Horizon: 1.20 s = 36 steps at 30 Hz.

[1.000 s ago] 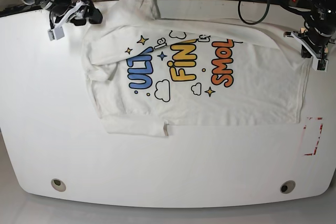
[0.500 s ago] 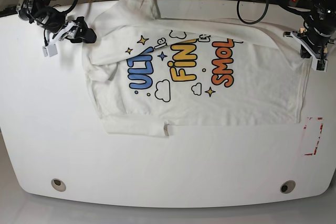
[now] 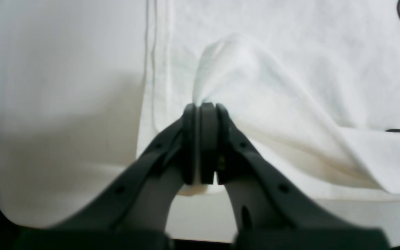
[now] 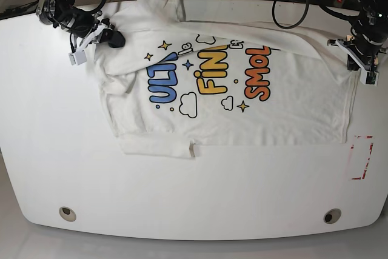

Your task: Fold the T-shirt properly

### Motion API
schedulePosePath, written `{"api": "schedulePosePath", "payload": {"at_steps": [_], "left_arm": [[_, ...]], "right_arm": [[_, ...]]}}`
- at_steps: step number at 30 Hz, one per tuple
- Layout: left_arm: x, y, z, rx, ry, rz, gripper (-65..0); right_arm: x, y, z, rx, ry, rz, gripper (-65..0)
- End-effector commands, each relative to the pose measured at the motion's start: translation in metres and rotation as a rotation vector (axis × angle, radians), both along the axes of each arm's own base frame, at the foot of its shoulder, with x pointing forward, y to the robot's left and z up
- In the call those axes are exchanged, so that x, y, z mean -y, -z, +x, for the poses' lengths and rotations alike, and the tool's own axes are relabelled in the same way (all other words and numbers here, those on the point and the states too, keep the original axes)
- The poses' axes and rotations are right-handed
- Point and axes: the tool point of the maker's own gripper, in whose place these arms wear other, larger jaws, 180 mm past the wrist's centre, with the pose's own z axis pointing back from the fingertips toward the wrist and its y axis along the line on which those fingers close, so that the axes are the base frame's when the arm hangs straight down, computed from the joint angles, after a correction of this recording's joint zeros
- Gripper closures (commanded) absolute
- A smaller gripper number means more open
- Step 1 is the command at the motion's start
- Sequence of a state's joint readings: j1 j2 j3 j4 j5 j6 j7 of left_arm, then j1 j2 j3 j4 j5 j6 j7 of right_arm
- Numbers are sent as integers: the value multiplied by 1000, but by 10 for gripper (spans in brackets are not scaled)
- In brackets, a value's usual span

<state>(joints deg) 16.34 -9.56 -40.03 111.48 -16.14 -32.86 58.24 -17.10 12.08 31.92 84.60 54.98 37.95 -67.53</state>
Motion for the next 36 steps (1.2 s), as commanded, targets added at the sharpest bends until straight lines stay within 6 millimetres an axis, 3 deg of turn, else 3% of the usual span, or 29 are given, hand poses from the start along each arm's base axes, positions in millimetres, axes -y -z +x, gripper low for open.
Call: {"api": "schedulePosePath", "payload": {"at_steps": [1, 8, 13, 15, 18, 26, 31, 36], "left_arm": [[-3, -11, 5, 35, 9, 20, 0], [-3, -11, 6, 38, 11, 21, 0], [-2, -12, 7, 50, 14, 20, 0], [12, -14, 17, 87, 57, 4, 0], [34, -14, 32, 123, 99, -30, 0], [83, -63, 106, 335, 165, -96, 0], [91, -105, 146, 431, 200, 15, 0], [91, -152, 172, 548, 208, 46, 0]], "right_arm": [[8, -10, -1, 23, -34, -64, 0], [18, -46, -19, 101, -69, -191, 0], [18, -55, -30, 107, -90, -224, 0], [19, -58, -26, 120, -95, -233, 0], [24, -69, -5, 175, -100, -256, 0], [50, -113, 78, 357, -81, -353, 0], [70, -142, 141, 435, -89, -408, 0], [76, -178, 190, 512, -98, -421, 0]]}}
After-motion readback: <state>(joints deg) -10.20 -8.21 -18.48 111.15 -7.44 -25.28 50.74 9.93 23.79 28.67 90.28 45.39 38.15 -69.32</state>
